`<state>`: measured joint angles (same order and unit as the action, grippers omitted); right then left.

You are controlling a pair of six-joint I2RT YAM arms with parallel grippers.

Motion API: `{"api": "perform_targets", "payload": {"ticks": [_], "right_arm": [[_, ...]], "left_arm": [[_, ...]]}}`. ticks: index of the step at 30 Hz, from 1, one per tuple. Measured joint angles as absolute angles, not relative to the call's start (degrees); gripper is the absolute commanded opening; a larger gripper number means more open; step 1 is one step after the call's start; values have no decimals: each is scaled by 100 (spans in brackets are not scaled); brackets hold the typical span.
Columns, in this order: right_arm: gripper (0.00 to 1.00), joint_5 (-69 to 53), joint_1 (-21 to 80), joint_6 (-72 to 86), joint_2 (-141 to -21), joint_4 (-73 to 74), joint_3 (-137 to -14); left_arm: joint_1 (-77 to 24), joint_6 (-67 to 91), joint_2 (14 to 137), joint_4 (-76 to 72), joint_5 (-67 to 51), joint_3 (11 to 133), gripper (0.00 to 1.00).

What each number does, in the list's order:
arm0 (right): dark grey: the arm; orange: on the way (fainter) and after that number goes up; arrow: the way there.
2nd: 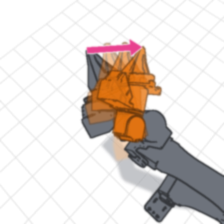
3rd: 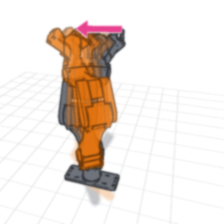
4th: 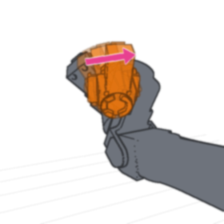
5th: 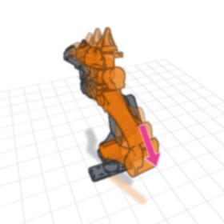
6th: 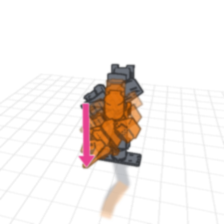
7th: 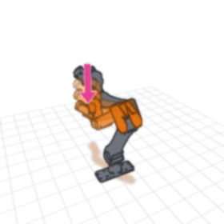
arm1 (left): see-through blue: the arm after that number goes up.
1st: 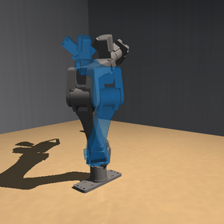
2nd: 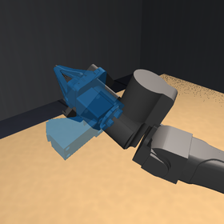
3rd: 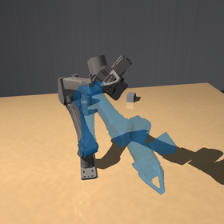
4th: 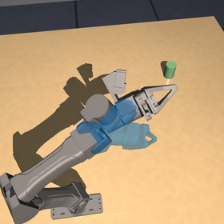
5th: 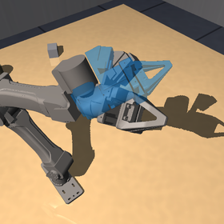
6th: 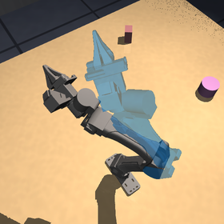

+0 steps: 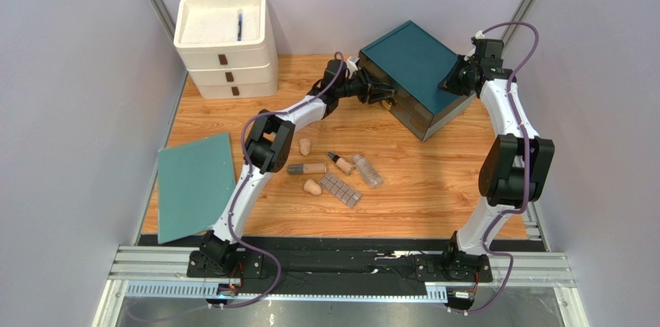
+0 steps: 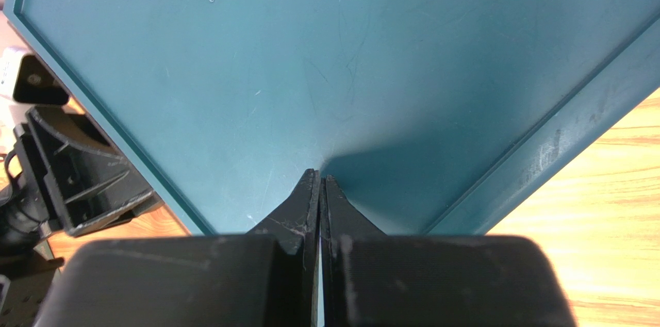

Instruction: Organize the makeup

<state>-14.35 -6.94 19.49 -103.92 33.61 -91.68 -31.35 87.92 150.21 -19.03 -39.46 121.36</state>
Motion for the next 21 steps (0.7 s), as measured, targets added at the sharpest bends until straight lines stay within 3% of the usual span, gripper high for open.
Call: {"api": "perform_targets", "payload": {"ticks": [17,20,21], "right_arm": [[0,-1470,-694,1944,-10405,3356,-9168],[0,-1472,-696,1946,-10405,3354,-9168],[0,-1476,-696,1946,-10405,3354,-9168]], "left_arm": [[-2862,7896,12947,-1328,-3887,9336,8],[-2814,7579,12667,-832,-3841,9196,18],[-2805,7467,12632,-694,-3846,9201,31]]}}
